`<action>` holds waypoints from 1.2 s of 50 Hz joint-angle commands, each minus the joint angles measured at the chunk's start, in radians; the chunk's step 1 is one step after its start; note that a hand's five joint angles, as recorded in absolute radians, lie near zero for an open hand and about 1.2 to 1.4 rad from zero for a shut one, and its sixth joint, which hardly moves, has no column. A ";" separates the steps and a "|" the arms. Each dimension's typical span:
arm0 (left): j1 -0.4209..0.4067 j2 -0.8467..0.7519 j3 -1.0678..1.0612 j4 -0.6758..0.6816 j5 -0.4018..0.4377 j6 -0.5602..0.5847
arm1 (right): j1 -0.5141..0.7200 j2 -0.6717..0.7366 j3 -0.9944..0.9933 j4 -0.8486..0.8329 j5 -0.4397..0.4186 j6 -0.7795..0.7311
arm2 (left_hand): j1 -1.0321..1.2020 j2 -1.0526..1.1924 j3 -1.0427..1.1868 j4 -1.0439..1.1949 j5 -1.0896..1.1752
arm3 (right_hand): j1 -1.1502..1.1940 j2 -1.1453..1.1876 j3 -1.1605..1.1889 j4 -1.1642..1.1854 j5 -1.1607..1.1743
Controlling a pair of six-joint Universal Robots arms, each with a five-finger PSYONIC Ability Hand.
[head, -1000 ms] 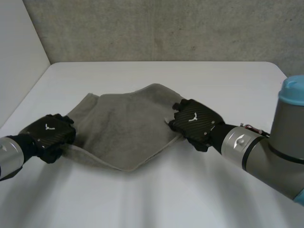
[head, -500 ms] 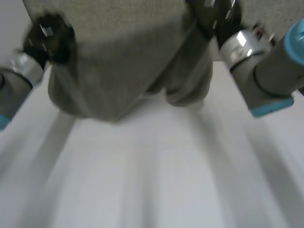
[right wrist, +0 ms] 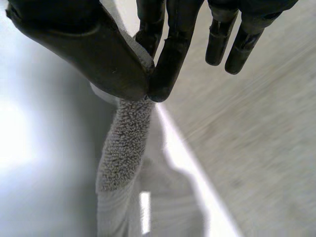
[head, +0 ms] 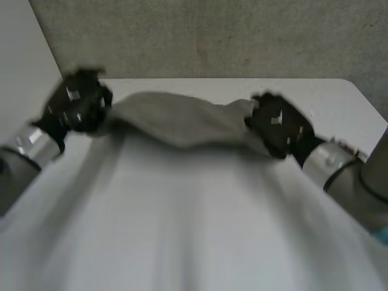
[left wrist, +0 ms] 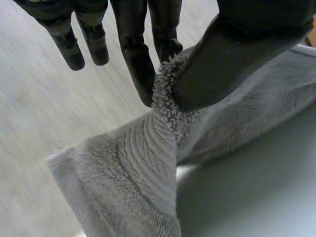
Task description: Fold the towel.
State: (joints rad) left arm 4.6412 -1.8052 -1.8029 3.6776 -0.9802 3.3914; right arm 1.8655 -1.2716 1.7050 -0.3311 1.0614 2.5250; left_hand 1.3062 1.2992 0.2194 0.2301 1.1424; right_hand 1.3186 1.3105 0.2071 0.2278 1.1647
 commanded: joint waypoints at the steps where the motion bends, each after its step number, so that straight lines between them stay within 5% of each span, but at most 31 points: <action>1: 0.014 -0.144 -0.088 -0.030 0.009 0.218 | 0.003 0.035 0.114 -0.002 0.019 -0.061 | 0.090 0.097 -0.045 -0.056 0.079 | 0.078 0.086 -0.033 -0.053 0.057; 18: 0.022 -0.181 -0.073 -0.111 0.003 0.279 | 0.011 0.097 0.113 -0.002 0.015 -0.049 | 0.090 0.097 -0.045 -0.056 0.079 | 0.078 0.086 -0.033 -0.053 0.057; 20: 0.024 -0.181 -0.073 -0.111 0.001 0.279 | 0.011 0.097 0.113 -0.003 0.015 -0.049 | 0.049 0.056 -0.045 -0.056 0.039 | 0.078 0.086 -0.033 -0.053 0.057; 21: 0.024 -0.181 -0.073 -0.111 0.001 0.279 | 0.011 0.097 0.113 -0.002 0.015 -0.049 | -0.192 -0.185 -0.045 -0.056 -0.203 | 0.078 0.086 -0.033 -0.053 0.057; 25: 0.034 -0.181 -0.078 -0.110 -0.005 0.283 | 0.009 0.097 0.113 -0.003 0.017 -0.049 | -0.519 -0.512 -0.045 -0.056 -0.530 | 0.078 0.086 -0.033 -0.053 0.057; 36: 0.060 -0.184 -0.070 -0.085 -0.061 0.283 | 0.000 0.094 0.113 0.001 0.022 -0.049 | -0.561 -0.554 -0.045 -0.056 -0.572 | 0.078 0.086 -0.033 -0.053 0.057; 50: 0.080 -0.238 -0.053 -0.082 -0.160 0.361 | 0.000 0.089 0.120 0.003 0.022 -0.051 | -0.520 -0.513 -0.045 -0.056 -0.531 | 0.078 0.086 -0.033 -0.053 0.057; 53: 0.082 -0.229 -0.061 -0.085 -0.173 0.387 | 0.000 0.086 0.122 0.012 0.022 -0.049 | -0.365 -0.358 -0.045 -0.056 -0.375 | 0.078 0.086 -0.033 -0.053 0.057; 56: 0.073 -0.214 -0.072 -0.109 -0.173 0.398 | 0.001 0.086 0.120 0.032 0.019 -0.051 | 0.089 0.096 -0.045 -0.056 0.078 | 0.078 0.086 -0.033 -0.053 0.057; 59: 0.067 -0.206 -0.072 -0.123 -0.176 0.399 | 0.001 0.084 0.120 0.037 0.020 -0.049 | 0.090 0.097 -0.045 -0.056 0.079 | 0.078 0.086 -0.033 -0.053 0.057; 60: 0.067 -0.201 -0.073 -0.123 -0.175 0.399 | 0.003 0.083 0.120 0.037 0.022 -0.048 | 0.090 0.097 -0.045 -0.056 0.079 | -0.244 -0.236 -0.033 -0.053 -0.265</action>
State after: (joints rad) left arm 4.7156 -2.0218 -1.8728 3.5700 -1.1574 3.7900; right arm 1.8663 -1.1858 1.8262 -0.3035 1.0815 2.4754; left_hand 1.3051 1.3156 0.2194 0.2301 1.1434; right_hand 1.3184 1.3106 0.2071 0.2278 1.1650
